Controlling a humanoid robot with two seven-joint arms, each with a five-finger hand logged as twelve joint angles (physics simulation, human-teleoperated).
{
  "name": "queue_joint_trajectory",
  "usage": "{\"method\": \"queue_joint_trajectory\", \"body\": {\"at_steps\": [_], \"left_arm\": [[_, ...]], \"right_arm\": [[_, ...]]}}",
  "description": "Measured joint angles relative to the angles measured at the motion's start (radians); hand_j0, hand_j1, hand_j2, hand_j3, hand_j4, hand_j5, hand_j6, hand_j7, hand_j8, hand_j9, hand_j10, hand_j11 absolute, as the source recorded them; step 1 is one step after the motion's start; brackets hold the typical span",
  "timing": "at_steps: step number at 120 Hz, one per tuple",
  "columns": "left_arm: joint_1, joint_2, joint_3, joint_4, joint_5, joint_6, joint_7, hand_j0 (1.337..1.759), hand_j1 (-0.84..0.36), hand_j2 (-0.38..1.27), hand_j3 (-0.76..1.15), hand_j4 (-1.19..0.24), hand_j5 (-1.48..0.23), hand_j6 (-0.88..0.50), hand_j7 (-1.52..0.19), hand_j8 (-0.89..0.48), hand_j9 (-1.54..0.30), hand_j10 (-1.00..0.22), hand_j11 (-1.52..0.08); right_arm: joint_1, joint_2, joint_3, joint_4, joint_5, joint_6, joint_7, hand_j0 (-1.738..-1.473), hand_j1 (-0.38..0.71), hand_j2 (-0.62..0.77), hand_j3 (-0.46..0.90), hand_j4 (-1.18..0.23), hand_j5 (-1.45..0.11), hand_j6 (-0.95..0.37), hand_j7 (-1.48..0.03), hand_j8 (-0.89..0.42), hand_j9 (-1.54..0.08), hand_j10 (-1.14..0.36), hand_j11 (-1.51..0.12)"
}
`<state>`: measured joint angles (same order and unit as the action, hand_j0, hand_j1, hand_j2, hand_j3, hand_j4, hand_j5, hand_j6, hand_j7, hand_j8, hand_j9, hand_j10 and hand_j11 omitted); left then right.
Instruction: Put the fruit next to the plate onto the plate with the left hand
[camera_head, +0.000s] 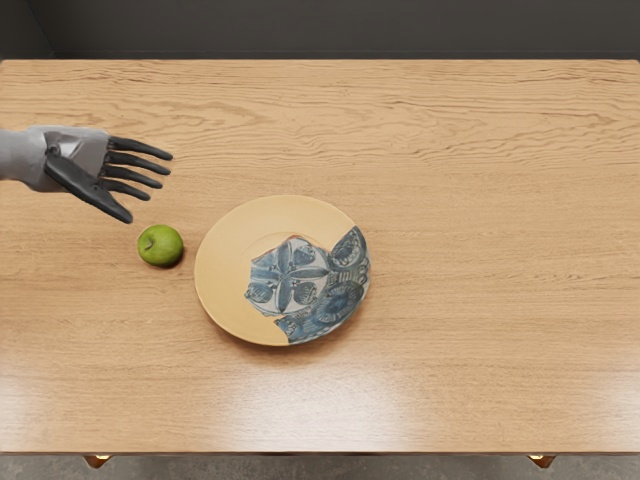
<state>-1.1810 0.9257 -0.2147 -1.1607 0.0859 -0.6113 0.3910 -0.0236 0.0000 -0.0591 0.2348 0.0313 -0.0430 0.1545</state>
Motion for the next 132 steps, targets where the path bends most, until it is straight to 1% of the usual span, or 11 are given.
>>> {"method": "queue_joint_trajectory", "body": {"at_steps": [12,17,36,46,58,91,97,106,112,123,132], "left_arm": [[0.005,0.006,0.001,-0.035,0.031,0.0,0.0,1.657,0.06,0.05,0.0,-0.24,-0.32,-0.24,-0.32,-0.24,-0.32,-0.24,-0.32],[0.009,0.062,0.001,-0.057,0.037,0.0,0.001,1.657,0.06,0.05,0.0,-0.24,-0.32,-0.24,-0.32,-0.24,-0.32,-0.24,-0.32],[0.008,0.214,0.0,-0.275,0.08,0.027,0.061,1.658,0.06,0.05,0.0,-0.24,-0.32,-0.24,-0.32,-0.24,-0.32,-0.24,-0.32],[0.023,0.198,0.0,-0.387,0.164,0.189,0.085,1.658,0.06,0.05,0.0,-0.24,-0.32,-0.24,-0.32,-0.24,-0.32,-0.24,-0.32],[0.039,0.157,0.001,-0.466,0.289,0.418,0.108,1.658,0.06,0.05,0.0,-0.25,-0.32,-0.25,-0.32,-0.25,-0.32,-0.25,-0.32],[0.067,0.058,0.043,-0.522,0.559,0.939,0.171,1.658,0.06,0.05,0.0,-0.25,-0.32,-0.25,-0.32,-0.25,-0.32,-0.25,-0.32],[0.018,0.058,0.079,-0.523,0.589,1.0,0.19,1.658,0.06,0.05,0.0,-0.25,-0.32,-0.25,-0.32,-0.25,-0.32,-0.25,-0.32],[-0.151,0.054,0.202,-0.517,0.616,1.052,0.205,1.658,0.06,0.05,0.0,-0.25,-0.32,-0.25,-0.32,-0.25,-0.32,-0.25,-0.32],[-0.219,0.024,0.304,-0.508,0.623,1.086,0.211,1.658,0.06,0.05,0.0,-0.25,-0.32,-0.25,-0.32,-0.25,-0.32,-0.25,-0.32],[-0.392,-0.116,0.537,-0.479,0.605,1.162,0.216,1.658,0.06,0.05,0.0,-0.25,-0.32,-0.25,-0.32,-0.25,-0.32,-0.25,-0.32],[-0.533,-0.325,0.776,-0.469,0.527,1.193,0.218,1.658,0.06,0.05,0.0,-0.24,-0.32,-0.25,-0.32,-0.25,-0.32,-0.24,-0.32]], "right_arm": [[0.0,0.0,0.0,0.0,0.0,0.0,0.001,-1.657,-0.31,-0.01,0.0,-0.04,-0.05,-0.04,-0.05,-0.04,-0.05,-0.04,-0.05],[0.0,0.0,0.0,0.0,0.0,0.0,0.001,-1.657,-0.31,-0.01,0.0,-0.04,-0.05,-0.04,-0.05,-0.04,-0.05,-0.04,-0.05],[0.002,0.0,0.001,0.0,0.001,0.0,0.002,-1.658,-0.31,-0.01,0.0,-0.04,-0.05,-0.04,-0.05,-0.04,-0.05,-0.04,-0.05],[0.002,0.0,0.001,0.0,0.001,0.0,0.002,-1.658,-0.31,-0.01,0.0,-0.04,-0.05,-0.04,-0.05,-0.04,-0.05,-0.04,-0.05],[0.003,0.0,0.001,0.0,0.001,0.0,0.003,-1.658,-0.31,-0.01,0.0,-0.04,-0.05,-0.04,-0.05,-0.04,-0.05,-0.04,-0.05],[0.009,0.0,0.001,-0.001,0.001,-0.001,0.003,-1.658,-0.31,-0.01,0.0,-0.04,-0.05,-0.04,-0.05,-0.04,-0.05,-0.04,-0.05],[0.01,0.0,0.001,-0.001,0.001,-0.001,0.003,-1.658,-0.31,-0.01,0.0,-0.04,-0.05,-0.04,-0.05,-0.04,-0.05,-0.04,-0.05],[0.01,0.0,0.001,-0.002,0.001,-0.002,0.003,-1.658,-0.31,-0.01,0.0,-0.04,-0.05,-0.04,-0.05,-0.04,-0.05,-0.04,-0.05],[0.01,0.0,0.001,-0.004,0.001,-0.002,0.003,-1.658,-0.31,-0.01,0.0,-0.04,-0.05,-0.04,-0.05,-0.04,-0.05,-0.04,-0.05],[0.01,0.0,0.001,-0.007,0.001,-0.003,0.003,-1.658,-0.31,-0.01,0.0,-0.04,-0.05,-0.04,-0.05,-0.04,-0.05,-0.04,-0.05],[0.01,0.0,0.001,-0.012,0.001,-0.004,0.003,-1.658,-0.31,-0.01,0.0,-0.04,-0.05,-0.04,-0.05,-0.04,-0.05,-0.04,-0.05]]}}
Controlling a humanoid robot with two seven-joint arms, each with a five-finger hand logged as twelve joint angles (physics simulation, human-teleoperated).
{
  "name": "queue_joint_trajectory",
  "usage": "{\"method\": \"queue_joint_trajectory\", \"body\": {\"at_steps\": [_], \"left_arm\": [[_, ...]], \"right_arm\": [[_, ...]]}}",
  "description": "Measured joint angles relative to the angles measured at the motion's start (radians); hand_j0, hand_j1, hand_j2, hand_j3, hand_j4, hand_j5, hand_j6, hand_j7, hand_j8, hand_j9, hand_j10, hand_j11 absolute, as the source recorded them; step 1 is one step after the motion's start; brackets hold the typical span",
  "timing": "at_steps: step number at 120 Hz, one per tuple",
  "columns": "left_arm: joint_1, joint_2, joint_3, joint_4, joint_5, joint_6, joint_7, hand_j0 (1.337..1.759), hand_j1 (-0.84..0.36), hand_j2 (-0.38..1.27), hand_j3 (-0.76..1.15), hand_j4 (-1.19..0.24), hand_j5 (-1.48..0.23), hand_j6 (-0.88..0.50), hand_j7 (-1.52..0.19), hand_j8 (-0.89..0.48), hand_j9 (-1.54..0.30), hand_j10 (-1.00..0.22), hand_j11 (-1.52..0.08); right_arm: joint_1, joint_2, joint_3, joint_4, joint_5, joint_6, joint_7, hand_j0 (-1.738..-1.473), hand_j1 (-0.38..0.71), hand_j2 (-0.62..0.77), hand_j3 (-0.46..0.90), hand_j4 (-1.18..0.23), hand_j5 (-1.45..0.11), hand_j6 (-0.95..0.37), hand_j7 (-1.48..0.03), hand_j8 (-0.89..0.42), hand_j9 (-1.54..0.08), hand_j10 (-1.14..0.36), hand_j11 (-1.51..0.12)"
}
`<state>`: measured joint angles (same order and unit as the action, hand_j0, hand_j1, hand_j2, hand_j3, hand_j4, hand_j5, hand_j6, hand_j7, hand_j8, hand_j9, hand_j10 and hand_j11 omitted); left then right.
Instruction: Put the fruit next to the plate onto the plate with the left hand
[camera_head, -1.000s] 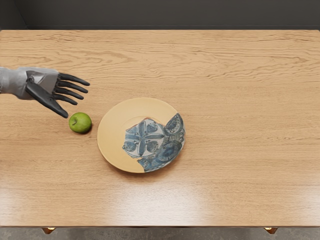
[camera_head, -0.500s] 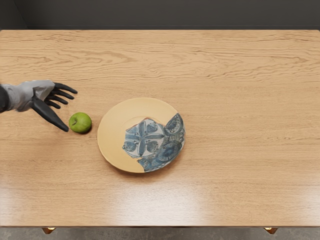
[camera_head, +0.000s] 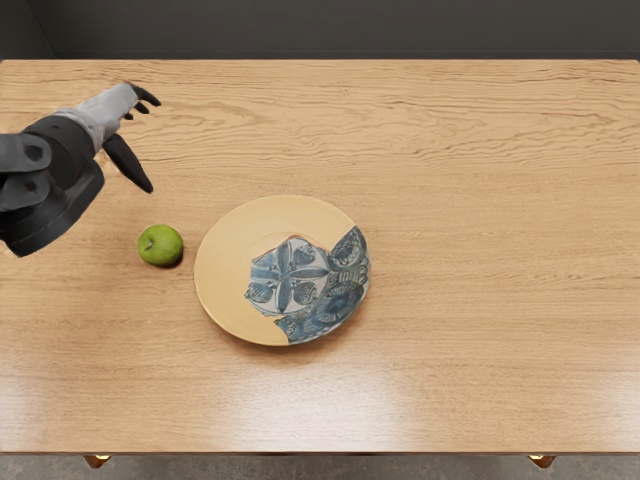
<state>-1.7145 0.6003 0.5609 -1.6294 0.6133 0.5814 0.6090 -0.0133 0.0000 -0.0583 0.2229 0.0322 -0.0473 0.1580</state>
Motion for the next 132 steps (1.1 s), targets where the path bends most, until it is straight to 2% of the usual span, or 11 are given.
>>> {"method": "queue_joint_trajectory", "body": {"at_steps": [8,16,32,49,64,81,113,132], "left_arm": [[-0.036,-0.073,0.177,-0.01,-0.073,0.014,0.001,1.658,0.06,0.05,0.0,-0.24,-0.32,-0.25,-0.32,-0.25,-0.32,-0.24,-0.32],[-0.046,-0.133,0.308,-0.03,-0.129,0.021,0.001,1.658,0.06,0.05,0.0,-0.24,-0.32,-0.24,-0.32,-0.24,-0.32,-0.24,-0.32],[-0.052,-0.228,0.436,-0.051,-0.223,0.027,0.002,1.658,0.06,0.05,0.0,-0.24,-0.32,-0.24,-0.32,-0.24,-0.32,-0.24,-0.32],[-0.102,-0.249,0.477,-0.058,-0.282,0.029,0.002,1.658,0.06,0.05,0.0,-0.24,-0.32,-0.24,-0.32,-0.24,-0.32,-0.24,-0.32],[-0.135,-0.352,0.499,-0.059,-0.342,0.029,0.002,1.658,0.06,0.05,0.0,-0.24,-0.32,-0.24,-0.32,-0.24,-0.32,-0.24,-0.32],[-0.173,-0.363,0.522,-0.059,-0.402,0.029,0.002,1.658,0.06,0.05,0.0,-0.24,-0.32,-0.24,-0.32,-0.24,-0.32,-0.24,-0.32],[-0.249,-0.495,0.532,-0.059,-0.517,0.029,0.002,1.658,0.06,0.05,0.0,-0.24,-0.32,-0.24,-0.32,-0.24,-0.32,-0.24,-0.32],[-0.26,-0.558,0.532,-0.054,-0.577,0.029,0.002,1.658,0.06,0.05,0.0,-0.24,-0.32,-0.24,-0.32,-0.24,-0.32,-0.24,-0.32]], "right_arm": [[0.0,0.0,0.0,-0.006,0.0,-0.001,0.0,-1.658,-0.31,-0.01,0.0,-0.04,-0.05,-0.04,-0.05,-0.04,-0.05,-0.04,-0.05],[0.001,0.0,0.0,-0.009,0.0,-0.002,0.001,-1.658,-0.31,-0.01,0.0,-0.04,-0.05,-0.04,-0.05,-0.04,-0.05,-0.04,-0.05],[0.001,0.0,0.0,-0.012,0.0,-0.005,0.001,-1.658,-0.31,-0.01,0.0,-0.04,-0.05,-0.04,-0.05,-0.04,-0.05,-0.04,-0.05],[0.002,0.0,0.0,-0.013,0.0,-0.006,0.002,-1.658,-0.31,-0.01,0.0,-0.04,-0.05,-0.04,-0.05,-0.04,-0.05,-0.04,-0.05],[0.002,0.0,0.0,-0.02,0.0,-0.006,0.003,-1.658,-0.31,-0.01,0.0,-0.04,-0.05,-0.04,-0.05,-0.04,-0.05,-0.04,-0.05],[0.003,0.0,0.0,-0.026,0.0,-0.006,0.003,-1.658,-0.31,-0.01,0.0,-0.04,-0.05,-0.04,-0.05,-0.04,-0.05,-0.04,-0.05],[0.003,0.0,0.0,-0.028,0.0,-0.008,0.003,-1.658,-0.31,-0.01,0.0,-0.04,-0.05,-0.04,-0.05,-0.04,-0.05,-0.04,-0.05],[0.002,0.0,0.0,-0.028,0.0,-0.008,0.003,-1.658,-0.31,-0.01,0.0,-0.04,-0.05,-0.04,-0.05,-0.04,-0.05,-0.04,-0.05]]}}
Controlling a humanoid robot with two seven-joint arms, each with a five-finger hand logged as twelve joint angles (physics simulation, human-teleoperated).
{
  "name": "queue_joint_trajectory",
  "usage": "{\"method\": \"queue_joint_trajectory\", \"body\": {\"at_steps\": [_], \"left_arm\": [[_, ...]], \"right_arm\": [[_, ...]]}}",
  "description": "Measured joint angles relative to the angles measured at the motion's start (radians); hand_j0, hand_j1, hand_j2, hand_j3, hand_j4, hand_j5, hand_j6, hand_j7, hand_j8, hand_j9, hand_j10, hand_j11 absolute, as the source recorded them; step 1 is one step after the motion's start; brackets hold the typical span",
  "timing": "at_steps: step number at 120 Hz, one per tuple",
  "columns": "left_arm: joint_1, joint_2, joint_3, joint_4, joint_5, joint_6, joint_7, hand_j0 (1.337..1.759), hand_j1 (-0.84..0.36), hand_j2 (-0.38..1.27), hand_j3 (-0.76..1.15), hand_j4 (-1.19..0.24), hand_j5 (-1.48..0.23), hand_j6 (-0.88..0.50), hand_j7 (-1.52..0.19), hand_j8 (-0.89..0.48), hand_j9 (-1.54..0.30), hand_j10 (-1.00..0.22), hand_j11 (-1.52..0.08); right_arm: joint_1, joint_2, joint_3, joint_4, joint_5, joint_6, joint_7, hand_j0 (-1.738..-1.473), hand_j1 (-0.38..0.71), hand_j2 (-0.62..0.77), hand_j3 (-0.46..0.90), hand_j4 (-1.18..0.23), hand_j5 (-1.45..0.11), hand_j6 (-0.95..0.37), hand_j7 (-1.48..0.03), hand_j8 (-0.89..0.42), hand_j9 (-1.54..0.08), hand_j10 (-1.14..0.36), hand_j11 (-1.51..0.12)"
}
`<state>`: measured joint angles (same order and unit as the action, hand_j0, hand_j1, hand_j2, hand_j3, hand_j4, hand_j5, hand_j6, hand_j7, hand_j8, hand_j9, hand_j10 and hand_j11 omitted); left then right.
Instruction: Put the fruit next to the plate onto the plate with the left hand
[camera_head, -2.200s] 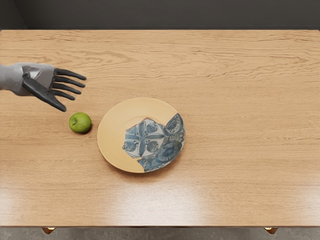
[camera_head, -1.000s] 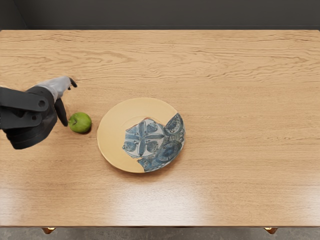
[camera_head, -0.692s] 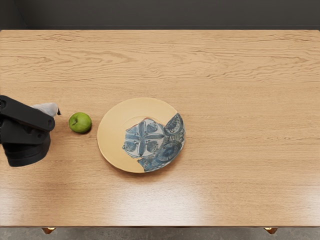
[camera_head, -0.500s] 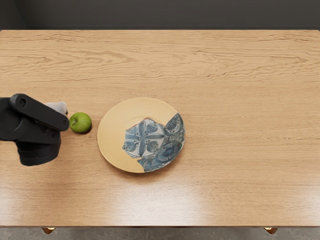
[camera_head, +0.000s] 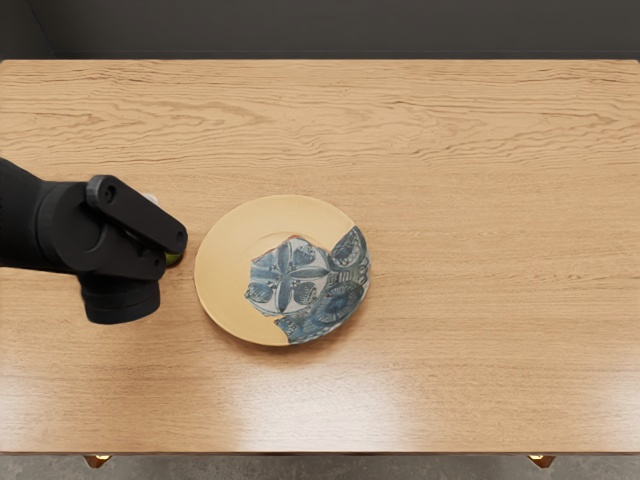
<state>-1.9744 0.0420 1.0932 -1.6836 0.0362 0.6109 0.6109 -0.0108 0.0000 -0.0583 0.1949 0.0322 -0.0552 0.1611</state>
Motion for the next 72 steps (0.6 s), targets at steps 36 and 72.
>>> {"method": "queue_joint_trajectory", "body": {"at_steps": [36,72], "left_arm": [[0.047,-0.007,0.01,0.093,-0.023,0.0,0.0,1.658,0.06,0.05,0.0,-0.24,-0.32,-0.24,-0.32,-0.24,-0.32,-0.24,-0.32],[0.092,-0.023,0.005,0.173,-0.013,0.0,0.0,1.658,0.06,0.05,0.0,-0.24,-0.32,-0.24,-0.32,-0.24,-0.32,-0.24,-0.32]], "right_arm": [[-0.001,0.0,0.0,-0.005,0.0,0.0,0.0,-1.658,-0.31,-0.01,0.0,-0.04,-0.05,-0.04,-0.05,-0.04,-0.05,-0.04,-0.05],[0.0,0.0,0.0,-0.008,0.0,0.0,0.0,-1.658,-0.31,-0.01,0.0,-0.04,-0.05,-0.04,-0.05,-0.04,-0.05,-0.04,-0.05]]}}
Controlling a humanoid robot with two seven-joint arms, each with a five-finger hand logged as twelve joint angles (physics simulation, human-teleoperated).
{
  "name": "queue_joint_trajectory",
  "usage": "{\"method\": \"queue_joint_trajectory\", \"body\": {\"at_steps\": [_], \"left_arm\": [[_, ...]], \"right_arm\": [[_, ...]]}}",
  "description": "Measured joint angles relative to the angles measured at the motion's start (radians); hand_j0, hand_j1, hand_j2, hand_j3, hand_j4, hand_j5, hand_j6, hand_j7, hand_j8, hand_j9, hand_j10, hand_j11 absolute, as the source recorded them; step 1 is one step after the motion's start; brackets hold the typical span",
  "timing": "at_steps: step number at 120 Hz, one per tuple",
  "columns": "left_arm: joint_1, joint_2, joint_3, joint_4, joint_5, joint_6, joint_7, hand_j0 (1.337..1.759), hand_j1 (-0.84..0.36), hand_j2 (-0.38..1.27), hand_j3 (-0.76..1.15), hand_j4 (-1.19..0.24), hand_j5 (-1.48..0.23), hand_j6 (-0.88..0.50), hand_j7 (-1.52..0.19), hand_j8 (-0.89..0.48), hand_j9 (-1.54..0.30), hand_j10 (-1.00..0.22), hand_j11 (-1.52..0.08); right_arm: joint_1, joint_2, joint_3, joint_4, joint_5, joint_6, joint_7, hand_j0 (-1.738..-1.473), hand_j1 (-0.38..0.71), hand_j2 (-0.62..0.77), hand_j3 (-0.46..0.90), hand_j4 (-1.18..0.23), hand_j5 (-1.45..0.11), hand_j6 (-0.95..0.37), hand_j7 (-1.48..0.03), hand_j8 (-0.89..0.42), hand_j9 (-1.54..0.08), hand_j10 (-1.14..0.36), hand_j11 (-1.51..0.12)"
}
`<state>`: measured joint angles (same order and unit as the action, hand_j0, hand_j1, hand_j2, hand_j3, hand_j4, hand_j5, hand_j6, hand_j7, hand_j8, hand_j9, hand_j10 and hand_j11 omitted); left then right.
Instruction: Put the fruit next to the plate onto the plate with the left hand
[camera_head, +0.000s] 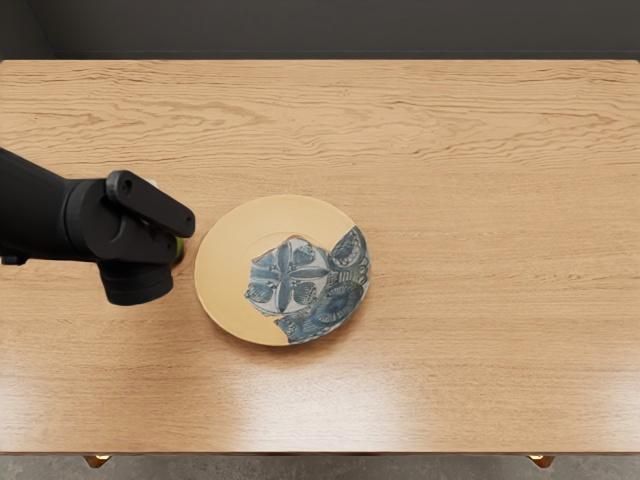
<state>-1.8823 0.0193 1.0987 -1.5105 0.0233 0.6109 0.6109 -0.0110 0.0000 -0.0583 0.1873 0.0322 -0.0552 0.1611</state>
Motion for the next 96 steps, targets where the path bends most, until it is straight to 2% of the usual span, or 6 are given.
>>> {"method": "queue_joint_trajectory", "body": {"at_steps": [41,51,68,87,93,96], "left_arm": [[0.07,-0.019,-0.038,0.059,0.003,0.0,0.0,1.658,0.03,0.05,0.0,-0.27,-0.35,-0.27,-0.35,-0.27,-0.35,-0.27,-0.35],[0.085,-0.019,-0.048,0.076,0.003,0.0,0.0,1.658,-0.02,0.06,0.0,-0.31,-0.4,-0.31,-0.4,-0.31,-0.4,-0.31,-0.4],[0.084,-0.019,-0.055,0.091,0.003,0.0,0.0,1.658,-0.2,0.09,0.0,-0.45,-0.59,-0.45,-0.59,-0.45,-0.59,-0.45,-0.59],[0.105,-0.019,-0.057,0.111,0.008,0.001,0.001,1.655,-0.29,0.34,0.0,-0.58,-0.73,-0.46,-0.74,-0.5,-0.75,-0.57,-0.75],[0.124,-0.019,-0.057,0.125,0.016,0.003,0.001,1.652,-0.26,0.39,0.0,-0.64,-0.73,-0.51,-0.77,-0.52,-0.8,-0.59,-0.8],[0.128,-0.019,-0.057,0.131,0.017,0.002,0.001,1.651,-0.27,0.44,0.0,-0.63,-0.75,-0.48,-0.79,-0.52,-0.82,-0.6,-0.82]], "right_arm": [[0.0,0.0,0.0,0.0,0.0,0.0,0.0,-1.658,-0.31,-0.01,0.0,-0.04,-0.05,-0.04,-0.05,-0.04,-0.05,-0.04,-0.05],[0.0,0.0,0.0,0.0,0.0,0.0,0.0,-1.658,-0.31,-0.01,0.0,-0.04,-0.05,-0.04,-0.05,-0.04,-0.05,-0.04,-0.05],[0.0,0.0,0.0,-0.004,0.0,0.0,0.0,-1.658,-0.31,-0.01,0.0,-0.04,-0.05,-0.04,-0.05,-0.04,-0.05,-0.04,-0.05],[0.0,0.0,0.0,-0.006,0.0,0.0,0.0,-1.658,-0.31,-0.01,0.0,-0.04,-0.05,-0.04,-0.05,-0.04,-0.05,-0.04,-0.05],[0.0,0.0,0.0,-0.006,0.0,0.0,0.0,-1.658,-0.31,-0.01,0.0,-0.04,-0.05,-0.04,-0.05,-0.04,-0.05,-0.04,-0.05],[0.0,0.0,0.0,-0.006,0.0,0.0,0.0,-1.658,-0.31,-0.01,0.0,-0.04,-0.05,-0.04,-0.05,-0.04,-0.05,-0.04,-0.05]]}}
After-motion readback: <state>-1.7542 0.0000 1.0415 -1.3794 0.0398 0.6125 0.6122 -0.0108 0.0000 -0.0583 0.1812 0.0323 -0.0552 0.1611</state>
